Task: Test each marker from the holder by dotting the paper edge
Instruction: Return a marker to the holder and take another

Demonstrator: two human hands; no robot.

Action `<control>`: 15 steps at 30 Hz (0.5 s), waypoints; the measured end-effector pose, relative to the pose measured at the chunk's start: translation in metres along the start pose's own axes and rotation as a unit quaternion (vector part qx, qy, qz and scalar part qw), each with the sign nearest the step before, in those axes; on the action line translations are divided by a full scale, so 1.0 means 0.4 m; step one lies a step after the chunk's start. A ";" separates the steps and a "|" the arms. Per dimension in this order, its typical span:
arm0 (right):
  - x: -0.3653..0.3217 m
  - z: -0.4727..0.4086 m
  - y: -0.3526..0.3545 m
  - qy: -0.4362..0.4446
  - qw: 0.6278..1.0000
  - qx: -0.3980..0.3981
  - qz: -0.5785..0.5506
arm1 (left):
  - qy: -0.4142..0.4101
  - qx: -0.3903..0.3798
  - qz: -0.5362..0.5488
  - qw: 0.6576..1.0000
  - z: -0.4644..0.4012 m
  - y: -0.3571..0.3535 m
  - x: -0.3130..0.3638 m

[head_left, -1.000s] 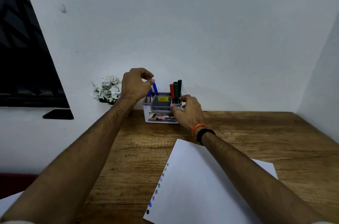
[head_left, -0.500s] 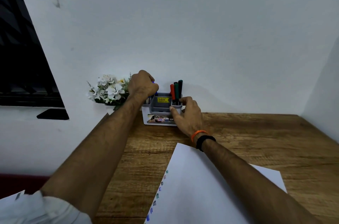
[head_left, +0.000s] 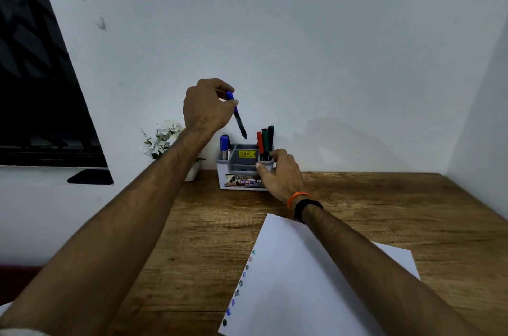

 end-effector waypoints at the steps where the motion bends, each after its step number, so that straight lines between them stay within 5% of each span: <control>1: -0.006 0.003 0.005 0.001 1.000 0.010 0.004 | -0.001 0.003 0.018 1.000 0.008 0.019 0.011; 5: -0.056 0.045 0.072 0.025 0.993 0.106 -0.049 | 0.036 0.005 0.107 0.994 0.075 0.094 0.031; 9: -0.074 0.104 0.103 -0.084 0.979 0.045 -0.182 | 0.215 -0.012 0.244 0.945 0.170 0.105 -0.020; 12: -0.076 0.150 0.114 -0.233 0.915 -0.029 -0.328 | 0.343 -0.032 0.331 0.878 0.257 0.102 -0.038; 15: -0.088 0.182 0.142 -0.272 0.850 -0.088 -0.443 | 0.418 -0.076 0.393 0.815 0.346 0.094 -0.040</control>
Point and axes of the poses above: each hand's wrist, its own z-axis away from the middle knuckle, its own y-axis out of the back of the hand, x = y × z, the point moved 4 cm from there along -z, towards the middle knuckle, and after that the axes turned 14 degrees about x, right-handed, at the moved point
